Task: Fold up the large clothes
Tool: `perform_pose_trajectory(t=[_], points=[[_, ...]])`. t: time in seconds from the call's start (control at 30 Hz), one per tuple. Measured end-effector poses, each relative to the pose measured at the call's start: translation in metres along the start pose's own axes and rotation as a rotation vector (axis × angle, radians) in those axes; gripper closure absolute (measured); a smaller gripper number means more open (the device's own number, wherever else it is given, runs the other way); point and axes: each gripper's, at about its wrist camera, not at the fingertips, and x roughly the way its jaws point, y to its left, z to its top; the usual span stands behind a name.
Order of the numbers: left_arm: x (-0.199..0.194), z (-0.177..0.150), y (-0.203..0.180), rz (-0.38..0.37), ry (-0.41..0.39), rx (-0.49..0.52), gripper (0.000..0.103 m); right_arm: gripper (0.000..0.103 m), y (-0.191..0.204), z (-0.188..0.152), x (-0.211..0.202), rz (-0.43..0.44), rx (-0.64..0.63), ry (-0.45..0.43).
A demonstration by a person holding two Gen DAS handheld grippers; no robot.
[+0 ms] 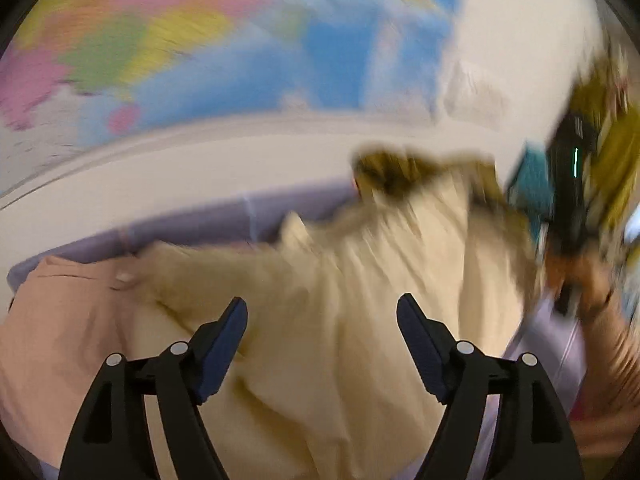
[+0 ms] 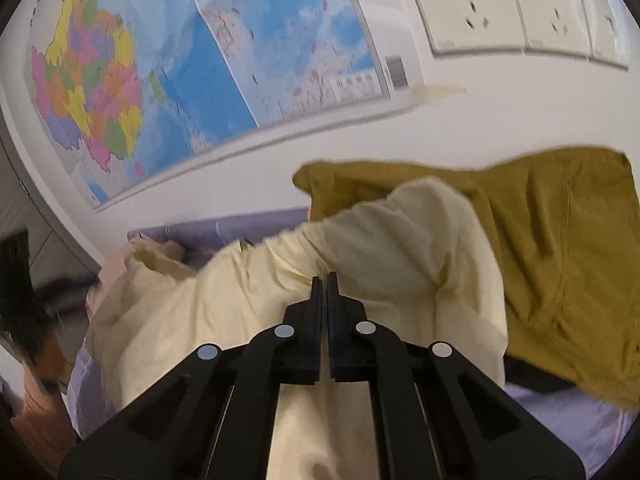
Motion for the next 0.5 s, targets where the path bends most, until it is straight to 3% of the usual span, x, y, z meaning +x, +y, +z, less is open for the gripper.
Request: perform_pose_trajectory(t=[0.03,0.1,0.13,0.2,0.23,0.3,0.43,0.5], points=[[0.016,-0.004,-0.009,0.012,0.043,0.022,0.028,0.101,0.001,0.004,0.001,-0.003,-0.002,-0.003],[0.044,-0.009,-0.016,0.062,0.108,0.03,0.038,0.101,0.003,0.008,0.006,-0.02,-0.01,-0.003],[0.058,-0.01,-0.016,0.117,0.129,0.034,0.051,0.101,0.003,0.007,0.011,-0.029,-0.011,0.006],[0.074,-0.008,-0.007,0.11,0.137,-0.008,0.067,0.101,0.003,0.004,0.018,-0.062,-0.038,0.017],[0.08,-0.005,-0.002,0.128,0.127,-0.04,0.081,0.101,0.003,0.001,0.02,-0.076,-0.046,0.021],[0.083,0.003,0.008,0.13,0.119,-0.097,0.095,0.101,0.0,0.0,0.019,-0.071,-0.036,0.02],[0.088,0.019,0.014,0.153,0.078,-0.128,0.099,0.101,0.001,0.007,-0.002,-0.066,-0.033,-0.045],[0.095,0.021,0.015,0.195,0.06,-0.121,0.099,0.101,-0.002,0.005,0.003,-0.078,-0.032,-0.026]])
